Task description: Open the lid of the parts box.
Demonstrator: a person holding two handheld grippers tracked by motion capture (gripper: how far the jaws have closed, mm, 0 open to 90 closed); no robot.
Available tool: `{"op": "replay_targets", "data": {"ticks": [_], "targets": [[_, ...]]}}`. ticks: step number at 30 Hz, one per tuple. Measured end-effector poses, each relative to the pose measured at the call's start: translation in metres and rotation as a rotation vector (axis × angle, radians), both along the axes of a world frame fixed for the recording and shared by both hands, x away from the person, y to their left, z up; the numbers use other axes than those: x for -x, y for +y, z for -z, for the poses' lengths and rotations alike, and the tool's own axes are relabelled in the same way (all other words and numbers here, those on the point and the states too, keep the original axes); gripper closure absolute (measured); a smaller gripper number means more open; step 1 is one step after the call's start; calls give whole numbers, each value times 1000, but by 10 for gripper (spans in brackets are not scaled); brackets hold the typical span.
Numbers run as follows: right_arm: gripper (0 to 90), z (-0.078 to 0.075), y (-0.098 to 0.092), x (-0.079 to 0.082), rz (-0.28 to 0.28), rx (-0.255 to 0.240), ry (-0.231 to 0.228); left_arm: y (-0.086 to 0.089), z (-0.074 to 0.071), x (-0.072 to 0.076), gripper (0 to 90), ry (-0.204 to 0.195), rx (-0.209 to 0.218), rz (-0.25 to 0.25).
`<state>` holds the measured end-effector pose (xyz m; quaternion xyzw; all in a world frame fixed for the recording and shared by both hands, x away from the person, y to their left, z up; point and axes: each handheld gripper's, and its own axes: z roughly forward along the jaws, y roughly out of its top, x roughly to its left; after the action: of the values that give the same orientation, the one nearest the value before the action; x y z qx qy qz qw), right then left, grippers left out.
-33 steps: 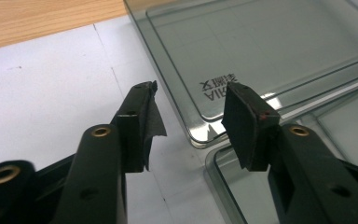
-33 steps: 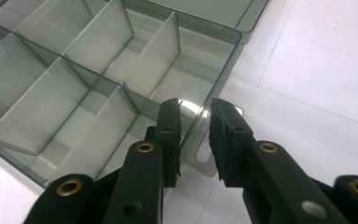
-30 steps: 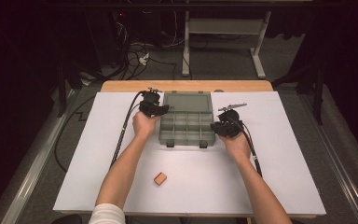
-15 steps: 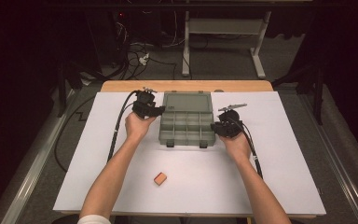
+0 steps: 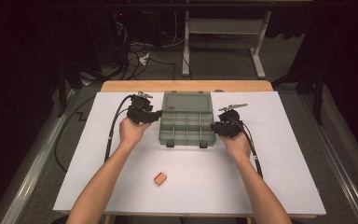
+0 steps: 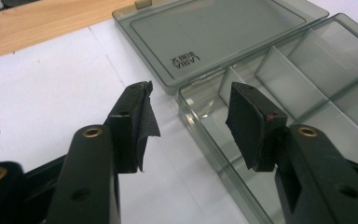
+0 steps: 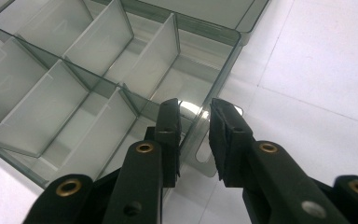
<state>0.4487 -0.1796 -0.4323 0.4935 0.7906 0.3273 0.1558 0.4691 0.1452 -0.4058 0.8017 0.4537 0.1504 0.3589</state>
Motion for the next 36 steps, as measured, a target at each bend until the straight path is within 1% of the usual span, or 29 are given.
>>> {"op": "replay_targets", "data": {"ticks": [1,3,5,6,8,11,13,15,16,20,23,28,32,36], "targets": [[738,0,-1,0,-3,-2,1,2,-1,4,490,-5,2,-3],[740,0,-3,-1,1,-33,11,5,-3,10,487,-18,5,-1],[738,1,-7,-2,9,-76,18,8,-4,16,481,-28,9,-4],[737,1,-8,-2,12,-86,21,10,-3,19,479,-31,13,-2],[729,0,-7,-2,8,-79,21,12,-2,24,475,-36,15,-1],[723,-2,-6,-1,2,-59,7,17,-1,28,473,-40,7,0],[713,-2,-7,0,3,-61,8,21,0,31,470,-43,20,-6],[706,-2,-8,1,2,-55,7,25,1,34,467,-44,37,-10],[702,-3,-7,2,0,-51,5,27,1,35,466,-45,40,-11],[671,-7,-4,6,-31,-33,-11,35,3,44,463,-62,55,-13],[650,-9,-3,9,-47,-17,-26,41,5,50,461,-64,62,-10],[608,-12,-7,16,-49,-18,-43,53,9,62,461,-75,68,-17],[585,-14,-9,21,-56,-17,-51,61,12,71,454,-86,84,-25],[559,-15,-12,24,-64,-23,-49,68,17,80,450,-87,91,-24]]}}
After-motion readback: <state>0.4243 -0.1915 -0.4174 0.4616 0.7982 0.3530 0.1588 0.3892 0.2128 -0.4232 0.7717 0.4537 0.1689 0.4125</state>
